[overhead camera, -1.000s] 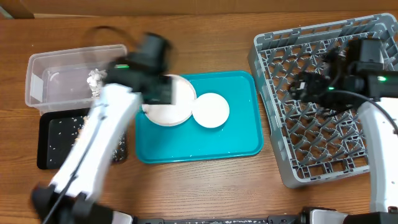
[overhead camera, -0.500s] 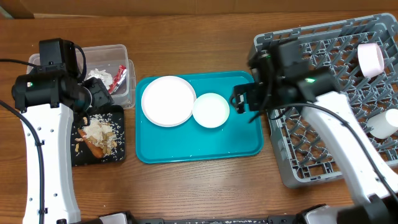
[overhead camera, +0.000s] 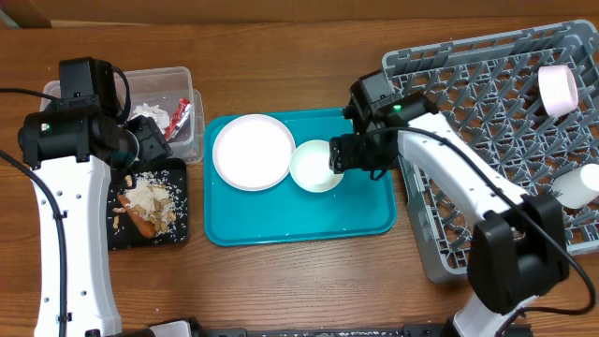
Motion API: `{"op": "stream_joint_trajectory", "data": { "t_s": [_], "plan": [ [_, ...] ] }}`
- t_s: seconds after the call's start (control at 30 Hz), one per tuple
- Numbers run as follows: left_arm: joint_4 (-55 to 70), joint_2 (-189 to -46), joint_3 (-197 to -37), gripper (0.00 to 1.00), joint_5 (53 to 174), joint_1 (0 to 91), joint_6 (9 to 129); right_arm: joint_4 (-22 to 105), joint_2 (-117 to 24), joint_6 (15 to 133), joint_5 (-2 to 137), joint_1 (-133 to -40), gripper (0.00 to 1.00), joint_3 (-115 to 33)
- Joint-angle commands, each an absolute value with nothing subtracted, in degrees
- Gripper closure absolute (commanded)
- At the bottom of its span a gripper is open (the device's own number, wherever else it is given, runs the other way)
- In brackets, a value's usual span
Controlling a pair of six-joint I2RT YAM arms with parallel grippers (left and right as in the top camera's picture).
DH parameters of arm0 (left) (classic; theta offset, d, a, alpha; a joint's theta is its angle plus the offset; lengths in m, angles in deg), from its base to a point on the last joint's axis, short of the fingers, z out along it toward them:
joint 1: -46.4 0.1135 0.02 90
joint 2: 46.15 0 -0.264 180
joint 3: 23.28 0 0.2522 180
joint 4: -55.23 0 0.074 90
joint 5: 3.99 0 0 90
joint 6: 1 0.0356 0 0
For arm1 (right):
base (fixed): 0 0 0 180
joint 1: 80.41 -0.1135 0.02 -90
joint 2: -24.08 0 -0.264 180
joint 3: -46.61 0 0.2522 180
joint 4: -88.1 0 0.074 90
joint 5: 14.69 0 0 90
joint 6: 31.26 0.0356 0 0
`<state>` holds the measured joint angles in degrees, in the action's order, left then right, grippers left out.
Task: Sort waste into correct bins and load items into the dishwasher
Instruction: 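Grasp the emptied bowl rim with the right gripper and lift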
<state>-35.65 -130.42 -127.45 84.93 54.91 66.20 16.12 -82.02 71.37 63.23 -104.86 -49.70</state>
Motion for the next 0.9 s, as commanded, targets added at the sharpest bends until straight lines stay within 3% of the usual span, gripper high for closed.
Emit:
{"op": "stream_joint_trajectory", "data": {
  "t_s": [0.0, 0.5, 0.63, 0.87],
  "plan": [
    [-35.4, -129.8, -127.5, 0.32, 85.5, 55.0, 65.2, 18.3, -82.8, 73.6, 63.1, -105.2, 0.23, -47.6],
    [-35.2, -129.8, -127.5, 0.33, 85.6, 55.0, 65.2, 32.4, -83.0, 73.8, 62.4, -105.2, 0.3, -36.9],
    [-35.2, -129.8, -127.5, 0.33, 85.6, 55.0, 65.2, 35.1, -83.2, 73.8, 62.4, -105.2, 0.38, -35.3],
    [-35.2, -129.8, -127.5, 0.32, 85.6, 55.0, 65.2, 34.4, -83.5, 73.8, 62.7, -105.2, 0.63, -34.9]
  ]
}}
